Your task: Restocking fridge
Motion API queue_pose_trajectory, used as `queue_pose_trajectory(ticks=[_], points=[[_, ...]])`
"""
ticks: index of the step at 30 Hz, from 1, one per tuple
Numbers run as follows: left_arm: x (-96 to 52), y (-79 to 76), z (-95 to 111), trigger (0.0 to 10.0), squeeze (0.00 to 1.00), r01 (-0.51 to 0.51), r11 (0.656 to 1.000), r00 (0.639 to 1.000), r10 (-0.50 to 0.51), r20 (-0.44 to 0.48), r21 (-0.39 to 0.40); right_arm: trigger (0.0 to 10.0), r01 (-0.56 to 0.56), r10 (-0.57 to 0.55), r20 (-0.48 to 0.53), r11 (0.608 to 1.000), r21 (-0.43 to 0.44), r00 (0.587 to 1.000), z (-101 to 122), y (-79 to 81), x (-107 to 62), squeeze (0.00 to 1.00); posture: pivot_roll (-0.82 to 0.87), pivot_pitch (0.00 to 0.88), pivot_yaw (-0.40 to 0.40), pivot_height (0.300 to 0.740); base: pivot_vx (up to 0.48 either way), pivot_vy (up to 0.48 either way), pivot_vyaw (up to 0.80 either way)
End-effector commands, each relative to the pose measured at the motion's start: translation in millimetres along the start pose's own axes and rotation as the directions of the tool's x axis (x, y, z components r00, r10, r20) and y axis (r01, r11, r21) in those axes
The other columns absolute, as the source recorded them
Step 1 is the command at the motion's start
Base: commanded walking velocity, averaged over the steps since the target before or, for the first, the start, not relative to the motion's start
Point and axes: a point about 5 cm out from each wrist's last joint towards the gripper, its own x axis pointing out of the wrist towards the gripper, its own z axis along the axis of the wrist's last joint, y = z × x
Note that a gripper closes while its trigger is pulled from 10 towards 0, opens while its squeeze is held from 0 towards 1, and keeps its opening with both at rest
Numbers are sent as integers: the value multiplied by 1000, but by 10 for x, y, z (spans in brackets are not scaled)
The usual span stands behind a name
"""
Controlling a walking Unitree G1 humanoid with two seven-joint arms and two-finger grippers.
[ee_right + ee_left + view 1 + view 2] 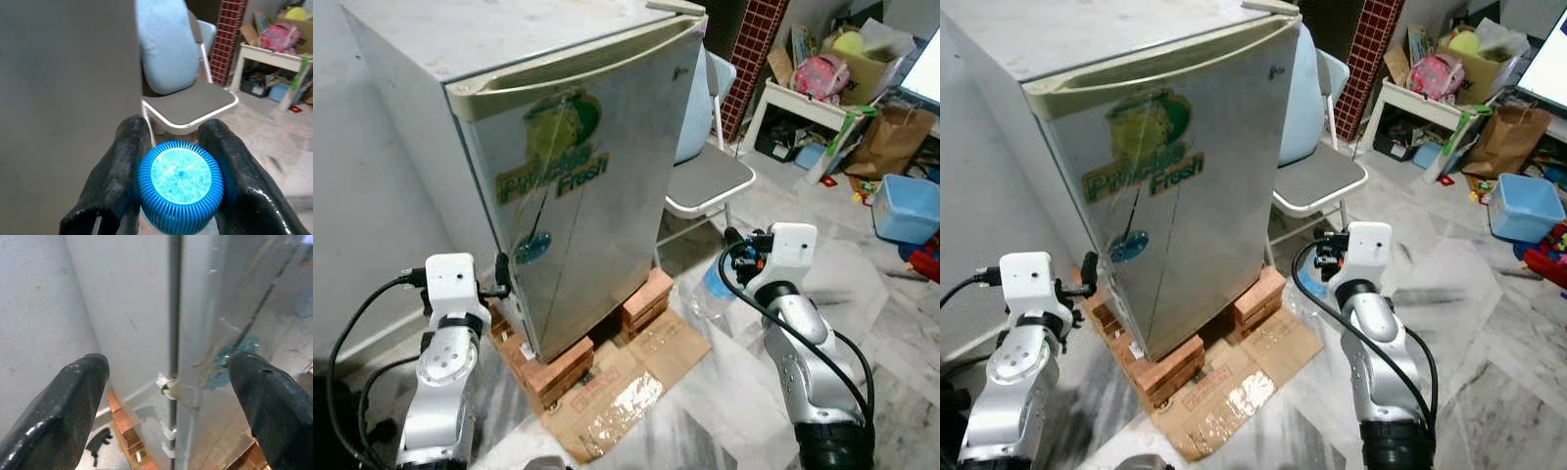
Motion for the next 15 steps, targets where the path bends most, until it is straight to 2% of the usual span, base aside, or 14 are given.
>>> queue_pose_trajectory(ticks=[1, 11, 15], points=[[15, 10, -22, 10000, 0, -15, 1000, 1000, 15, -16, -1, 10000, 20, -20, 32, 1000, -9, 999, 66, -72, -2, 0, 14, 3, -37, 740, 0, 0, 0], [22, 75, -53, 10000, 0, -61, 998, 998, 61, -33, -2, 10000, 35, -35, 27, 999, -3, 999, 53, -85, -19, 0, 14, 5, -36, 740, 0, 0, 0], [27, 82, -49, 10000, 0, -66, 998, 997, 66, -33, -1, 10000, 36, -37, 22, 999, 26, 999, 47, -77, -15, 0, 15, 18, -37, 740, 0, 0, 0]])
